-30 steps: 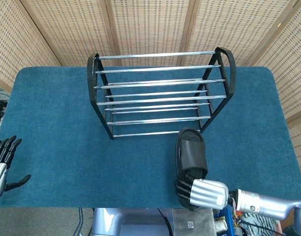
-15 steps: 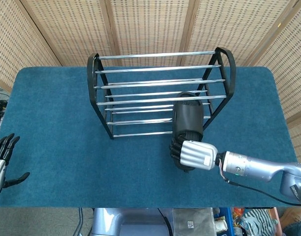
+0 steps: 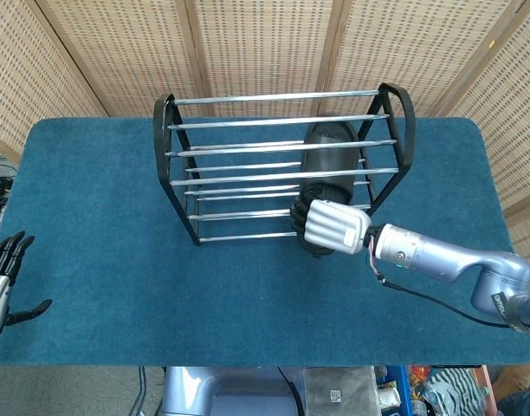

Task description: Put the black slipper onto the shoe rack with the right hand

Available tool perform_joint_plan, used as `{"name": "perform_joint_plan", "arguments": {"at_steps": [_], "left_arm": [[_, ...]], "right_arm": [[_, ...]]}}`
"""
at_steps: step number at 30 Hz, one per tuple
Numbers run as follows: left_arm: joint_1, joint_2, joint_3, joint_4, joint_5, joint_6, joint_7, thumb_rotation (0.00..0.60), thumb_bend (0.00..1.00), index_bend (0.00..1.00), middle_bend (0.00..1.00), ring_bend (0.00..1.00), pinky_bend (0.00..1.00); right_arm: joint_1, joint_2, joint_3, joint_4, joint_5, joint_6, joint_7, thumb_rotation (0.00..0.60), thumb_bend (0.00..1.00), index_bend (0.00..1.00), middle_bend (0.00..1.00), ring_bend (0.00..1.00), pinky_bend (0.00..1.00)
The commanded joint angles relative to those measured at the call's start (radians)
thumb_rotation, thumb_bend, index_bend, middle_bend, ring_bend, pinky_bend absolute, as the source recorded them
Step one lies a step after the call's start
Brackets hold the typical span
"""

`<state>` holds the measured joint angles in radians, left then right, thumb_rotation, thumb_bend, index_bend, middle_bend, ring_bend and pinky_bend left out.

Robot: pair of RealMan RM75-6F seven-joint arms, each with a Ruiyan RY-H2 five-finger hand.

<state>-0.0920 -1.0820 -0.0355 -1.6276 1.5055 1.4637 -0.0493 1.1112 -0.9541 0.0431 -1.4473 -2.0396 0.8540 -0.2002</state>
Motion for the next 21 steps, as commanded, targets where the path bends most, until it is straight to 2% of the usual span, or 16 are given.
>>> {"name": "perform_joint_plan", "arguments": {"at_steps": [1,8,10,13,15,19,21], "left_arm": [[-0.003,0.0,-0.001,0.002,-0.004,-0.006,0.0,0.6,0.17,0.0,0.0,0.0,0.0],[-0.006,-0.001,-0.003,0.004,-0.011,-0.011,-0.002,0.6,0.17,0.0,0.0,0.0,0.0],[-0.007,-0.001,-0.002,0.004,-0.011,-0.012,-0.001,0.6,0.17,0.0,0.0,0.0,0.0],[-0.006,0.0,-0.002,0.003,-0.011,-0.01,-0.001,0.6,0.17,0.0,0.0,0.0,0.0],[-0.005,0.001,-0.002,0.003,-0.011,-0.007,-0.003,0.6,0.17,0.0,0.0,0.0,0.0],[-0.004,0.001,-0.001,0.003,-0.009,-0.006,-0.005,0.6,0.17,0.0,0.0,0.0,0.0],[-0.003,0.002,0.0,0.003,-0.007,-0.003,-0.008,0.6,0.17,0.0,0.0,0.0,0.0]], "right_arm": [[0.01,-0.014,0.016,0.026,0.035,-0.029,-0.016,0.6,0.59,0.55,0.51,0.38,0.42],[0.01,-0.049,0.026,0.045,0.08,-0.054,-0.047,0.6,0.59,0.55,0.46,0.37,0.42],[0.012,-0.056,0.027,0.047,0.086,-0.06,-0.057,0.6,0.59,0.52,0.41,0.32,0.42],[0.013,-0.064,0.03,0.044,0.104,-0.079,-0.085,0.6,0.58,0.4,0.27,0.2,0.38],[0.01,-0.065,0.034,0.033,0.117,-0.086,-0.106,0.6,0.48,0.31,0.18,0.13,0.3],[0.0,-0.063,0.047,0.011,0.157,-0.11,-0.162,0.6,0.23,0.19,0.06,0.03,0.14],[-0.009,-0.064,0.057,-0.005,0.183,-0.12,-0.198,0.6,0.18,0.17,0.03,0.0,0.08]]}}
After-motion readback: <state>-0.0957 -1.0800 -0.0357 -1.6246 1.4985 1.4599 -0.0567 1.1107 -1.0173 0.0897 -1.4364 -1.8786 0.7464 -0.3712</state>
